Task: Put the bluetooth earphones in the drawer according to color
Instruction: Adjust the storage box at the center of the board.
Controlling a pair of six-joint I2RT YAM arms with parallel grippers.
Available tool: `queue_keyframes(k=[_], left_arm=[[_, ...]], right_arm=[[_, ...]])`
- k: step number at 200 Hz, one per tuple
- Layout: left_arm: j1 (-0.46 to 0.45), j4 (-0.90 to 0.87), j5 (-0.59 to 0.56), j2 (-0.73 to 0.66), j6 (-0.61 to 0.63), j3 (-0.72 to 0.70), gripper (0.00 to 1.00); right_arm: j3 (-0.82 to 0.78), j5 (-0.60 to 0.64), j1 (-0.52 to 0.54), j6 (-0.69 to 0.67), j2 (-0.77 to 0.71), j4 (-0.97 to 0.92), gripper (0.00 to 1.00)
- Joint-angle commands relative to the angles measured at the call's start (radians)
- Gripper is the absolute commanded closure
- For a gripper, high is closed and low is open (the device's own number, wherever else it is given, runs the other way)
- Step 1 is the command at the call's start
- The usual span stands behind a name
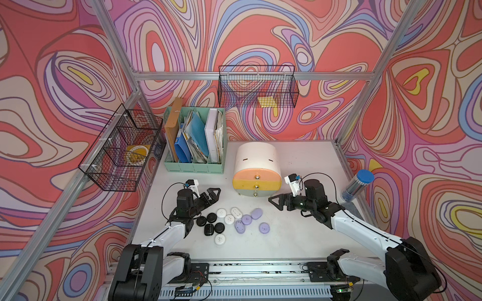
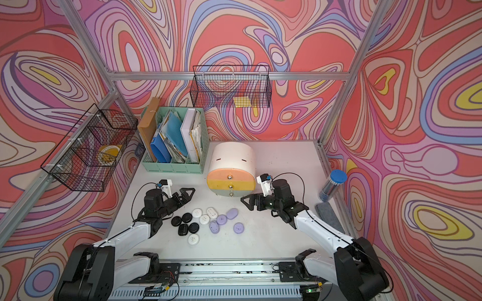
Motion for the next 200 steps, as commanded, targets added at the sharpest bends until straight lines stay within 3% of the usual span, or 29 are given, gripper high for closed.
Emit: queue_keyframes(k=[1, 53, 117, 170, 200], left_arm=[[-0.02, 0.055, 0.042, 0.039, 0.017, 0.038, 0.01], [-0.05, 0.036, 0.049, 0.081, 0.038, 0.067, 0.01], [-0.062, 0.023, 0.057, 0.079, 0.032, 0.074, 0.01], [-0.065, -0.004, 0.055, 0.04, 0.035, 0.069, 0.01], [-0.065, -0.032, 0.046, 0.006, 0.044, 0.067, 0.01]], right_arm=[[0.065, 0.058, 0.01, -0.017, 0.035, -0.029, 0.05], [0.161, 0.151, 0.012, -0.01, 0.13, -0.063, 0.17], [0.327, 0.435, 0.011, 0.019, 0.234, -0.168, 0.25], [0.544, 0.5, -0.001, -0.003, 0.409, -0.251, 0.26], [0.567, 0.48, -0.005, 0.003, 0.372, -0.287, 0.26]])
